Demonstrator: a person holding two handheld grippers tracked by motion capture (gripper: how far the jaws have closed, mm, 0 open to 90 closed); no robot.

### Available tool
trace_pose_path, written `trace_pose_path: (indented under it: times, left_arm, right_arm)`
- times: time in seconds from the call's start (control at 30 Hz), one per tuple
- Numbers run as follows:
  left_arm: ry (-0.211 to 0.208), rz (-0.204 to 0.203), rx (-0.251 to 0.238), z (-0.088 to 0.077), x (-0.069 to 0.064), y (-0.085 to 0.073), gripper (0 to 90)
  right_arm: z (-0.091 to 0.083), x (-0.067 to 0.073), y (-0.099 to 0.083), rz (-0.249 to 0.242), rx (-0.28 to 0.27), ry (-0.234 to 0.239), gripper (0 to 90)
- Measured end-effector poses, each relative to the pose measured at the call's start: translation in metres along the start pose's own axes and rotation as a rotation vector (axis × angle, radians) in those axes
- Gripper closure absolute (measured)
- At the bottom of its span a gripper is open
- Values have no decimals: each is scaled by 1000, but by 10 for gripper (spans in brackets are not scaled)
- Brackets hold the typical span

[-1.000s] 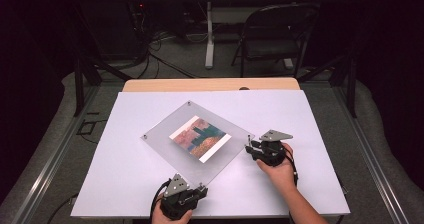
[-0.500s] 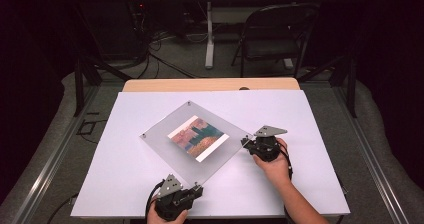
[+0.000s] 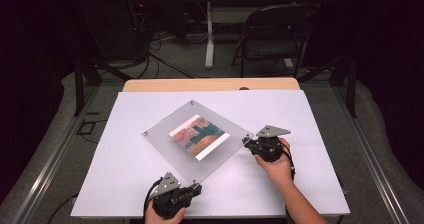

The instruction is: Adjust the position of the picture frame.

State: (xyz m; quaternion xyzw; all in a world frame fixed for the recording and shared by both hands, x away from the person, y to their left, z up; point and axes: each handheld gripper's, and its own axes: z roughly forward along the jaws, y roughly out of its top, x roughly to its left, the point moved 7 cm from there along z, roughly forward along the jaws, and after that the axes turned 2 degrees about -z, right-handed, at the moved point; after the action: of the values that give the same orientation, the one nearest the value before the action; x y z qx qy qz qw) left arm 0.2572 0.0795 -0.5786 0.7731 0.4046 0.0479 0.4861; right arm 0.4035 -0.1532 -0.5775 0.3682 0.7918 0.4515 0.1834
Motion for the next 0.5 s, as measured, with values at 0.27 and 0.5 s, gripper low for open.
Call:
trace_pose_path:
  times: [0.27,0.5]
  left_arm:
    - [25,-35,-30,-2,16,12,854]
    - [56,-69,-42,-4,39,27,854]
  right_arm:
    - [-12,-1,0,14,-12,-12,853]
    - [-24,3,-1,33,-29,-11,852]
